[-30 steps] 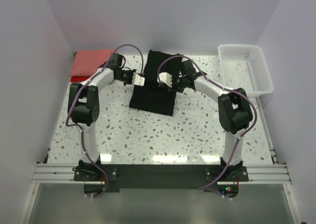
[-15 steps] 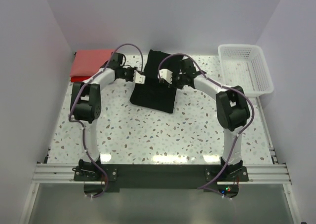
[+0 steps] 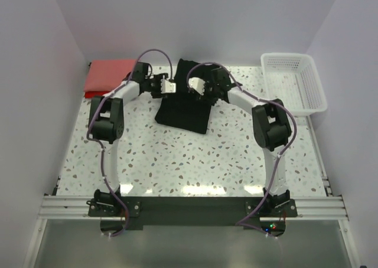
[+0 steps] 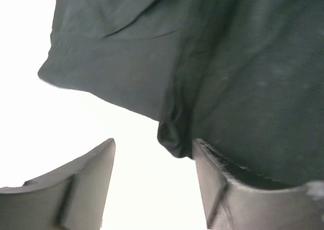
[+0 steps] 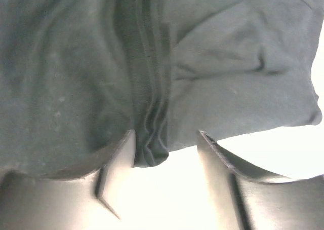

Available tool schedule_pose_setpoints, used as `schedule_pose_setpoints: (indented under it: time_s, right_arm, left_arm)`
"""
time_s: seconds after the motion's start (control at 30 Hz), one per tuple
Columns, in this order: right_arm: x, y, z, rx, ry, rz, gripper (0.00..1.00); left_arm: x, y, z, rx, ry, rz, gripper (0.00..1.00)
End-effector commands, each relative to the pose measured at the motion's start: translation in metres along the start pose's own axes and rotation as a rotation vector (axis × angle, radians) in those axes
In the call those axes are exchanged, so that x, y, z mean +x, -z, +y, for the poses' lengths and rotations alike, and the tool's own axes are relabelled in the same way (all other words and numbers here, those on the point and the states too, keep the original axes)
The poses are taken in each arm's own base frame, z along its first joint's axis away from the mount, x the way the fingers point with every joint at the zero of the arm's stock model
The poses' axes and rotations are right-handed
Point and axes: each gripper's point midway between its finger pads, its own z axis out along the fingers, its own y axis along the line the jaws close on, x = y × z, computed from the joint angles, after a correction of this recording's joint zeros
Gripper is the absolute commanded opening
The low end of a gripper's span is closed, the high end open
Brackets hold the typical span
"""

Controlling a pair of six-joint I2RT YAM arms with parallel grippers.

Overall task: Fold and stack the t-shirts
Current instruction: Fold the tshirt

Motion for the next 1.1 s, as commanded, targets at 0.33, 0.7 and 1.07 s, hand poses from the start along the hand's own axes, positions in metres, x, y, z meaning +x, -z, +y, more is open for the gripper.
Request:
schedule_pose_setpoints:
  time_s: [0.33,0.7,1.07]
  right_arm:
    - [-0.088,0.08,0.044,-0.166,-0.5,-0.061,0.5]
    - [-0.074,0.048,0.147,-0.431,-0.953,0.032,0.3]
    - [0.021,0.032,0.183,-0.403,-1.045,0.278,0.29]
  left_arm:
    - [-0.069,0.072,-0.028,0.151,0.739,-0.039,0.68]
    - [-0.08,0.06,-0.145,0.434,1.369,-0.035,0.44]
    - [-0.039,0.038,-0.214,0.406,1.746,0.088,0.43]
